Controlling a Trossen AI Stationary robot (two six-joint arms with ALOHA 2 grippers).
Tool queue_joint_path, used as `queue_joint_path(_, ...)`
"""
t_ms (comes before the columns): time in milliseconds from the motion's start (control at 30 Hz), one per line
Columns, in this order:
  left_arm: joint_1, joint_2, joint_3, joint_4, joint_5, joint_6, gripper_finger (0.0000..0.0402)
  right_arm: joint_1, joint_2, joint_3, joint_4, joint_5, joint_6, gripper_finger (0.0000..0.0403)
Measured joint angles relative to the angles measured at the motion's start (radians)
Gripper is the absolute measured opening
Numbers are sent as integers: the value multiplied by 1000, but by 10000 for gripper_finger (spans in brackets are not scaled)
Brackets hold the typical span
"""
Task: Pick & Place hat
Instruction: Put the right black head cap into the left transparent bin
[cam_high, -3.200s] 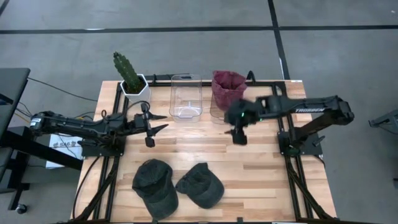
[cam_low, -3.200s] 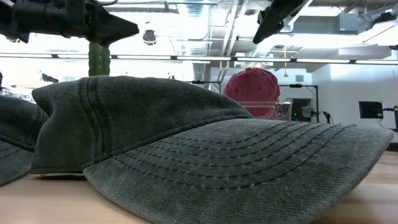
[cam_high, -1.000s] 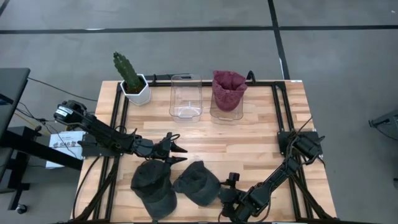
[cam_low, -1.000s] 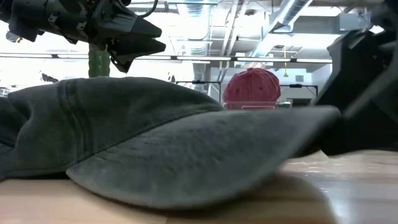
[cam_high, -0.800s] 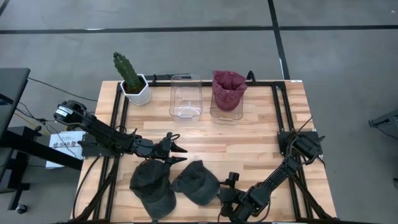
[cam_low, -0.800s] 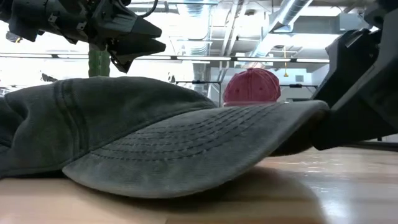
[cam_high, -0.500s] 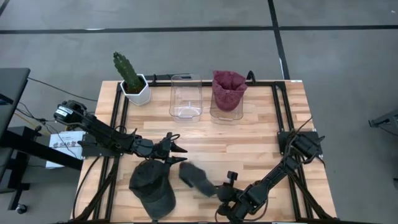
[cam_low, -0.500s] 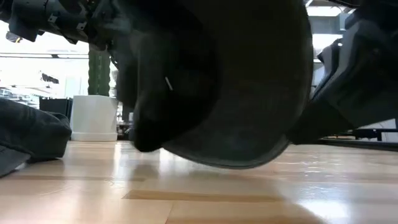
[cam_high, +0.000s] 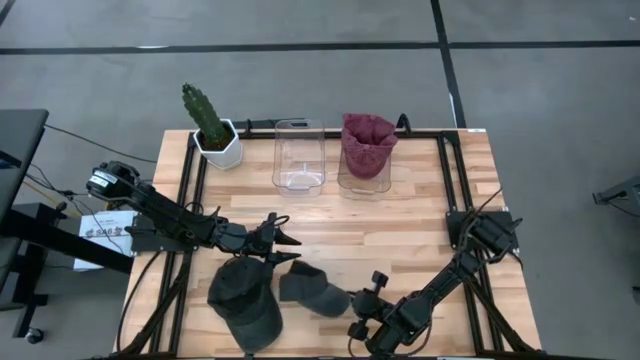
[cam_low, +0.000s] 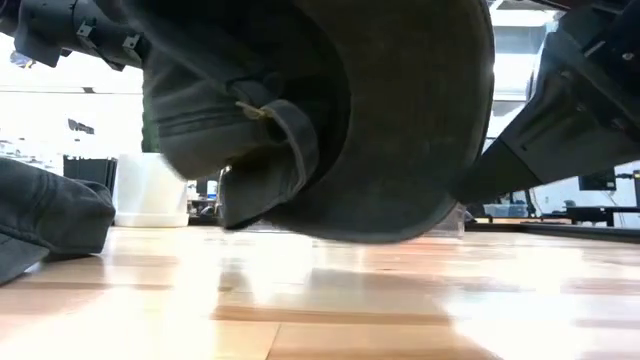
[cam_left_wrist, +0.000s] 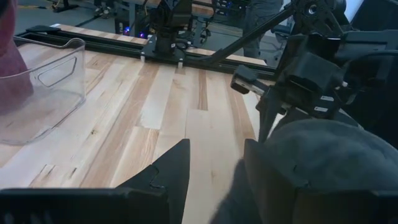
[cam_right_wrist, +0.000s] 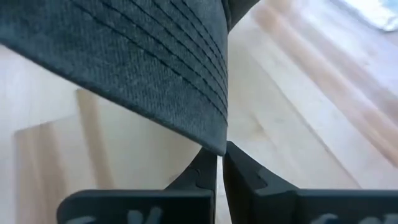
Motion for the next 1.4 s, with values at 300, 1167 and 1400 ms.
queue_joint_path(300, 0, 0, 0, 0, 0, 0, 149, 30, -22, 1, -243, 155, 340, 1)
queue_joint_path(1167, 2, 0, 0, 53, -7, -123, 149, -44, -24, 1, -610, 114, 479, 0)
queue_joint_path(1400, 5, 0, 0, 18, -16, -123, 149, -41, -23, 1, -636, 87, 479, 0)
